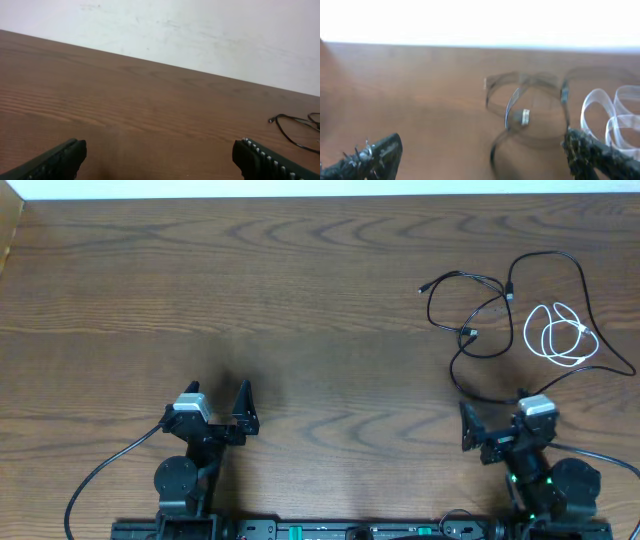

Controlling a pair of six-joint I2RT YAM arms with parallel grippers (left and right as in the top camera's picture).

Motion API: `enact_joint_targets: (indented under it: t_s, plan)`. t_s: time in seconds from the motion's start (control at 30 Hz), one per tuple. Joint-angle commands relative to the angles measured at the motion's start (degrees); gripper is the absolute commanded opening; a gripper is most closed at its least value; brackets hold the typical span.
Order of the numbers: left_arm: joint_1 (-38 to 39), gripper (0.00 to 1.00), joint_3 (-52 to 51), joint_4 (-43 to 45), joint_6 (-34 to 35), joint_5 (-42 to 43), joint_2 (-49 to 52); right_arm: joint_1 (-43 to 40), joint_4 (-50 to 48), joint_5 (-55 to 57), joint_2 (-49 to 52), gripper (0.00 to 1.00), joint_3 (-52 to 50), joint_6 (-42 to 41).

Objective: Untangle cables

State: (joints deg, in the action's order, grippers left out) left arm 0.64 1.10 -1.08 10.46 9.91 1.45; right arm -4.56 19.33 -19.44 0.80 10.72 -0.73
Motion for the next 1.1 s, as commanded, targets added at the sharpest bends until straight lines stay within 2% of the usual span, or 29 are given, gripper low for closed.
enact_joint_targets:
  t_s: [0.0, 0.1, 0.33, 0.57, 0.8, 0.97, 1.07]
  plan:
    - [0.09, 0.98, -0.87, -2.23, -0.76, 0.52, 0.02, -0.28, -5.51, -0.22, -0.52, 0.99, -0.13, 0.59]
    - [0.09, 0.98, -0.87, -2.23, -0.76, 0.52, 0.02, -0.28, -9.79, -0.22, -0.52, 0.99, -0.13, 0.59]
    - [0.09, 0.98, -0.87, -2.23, -0.76, 0.5, 0.02, -0.28, -10.67, -0.22, -0.52, 0.99, -0.42, 0.59]
    - [0.09, 0.98, -0.87, -2.23, -0.76, 0.5, 0.02, -0.46, -19.71, -0.22, -0.55, 0.99, -7.43, 0.59]
    - [0.09, 0.98, -0.87, -2.23, -0.76, 0.52, 0.02, -1.09, -17.88, -0.24, -0.55, 0.99, -10.45, 0.57]
    - [0.09, 0.98, -0.87, -2.23, -0.76, 0.5, 0.02, -1.09, -24.2, -0.24, -0.55, 0.99, -10.43, 0.57]
    - [0.09, 0.98, -0.87, -2.23, -0.76, 0.5, 0.02, -1.09, -23.5, -0.24, -0.55, 0.99, -10.45, 0.57]
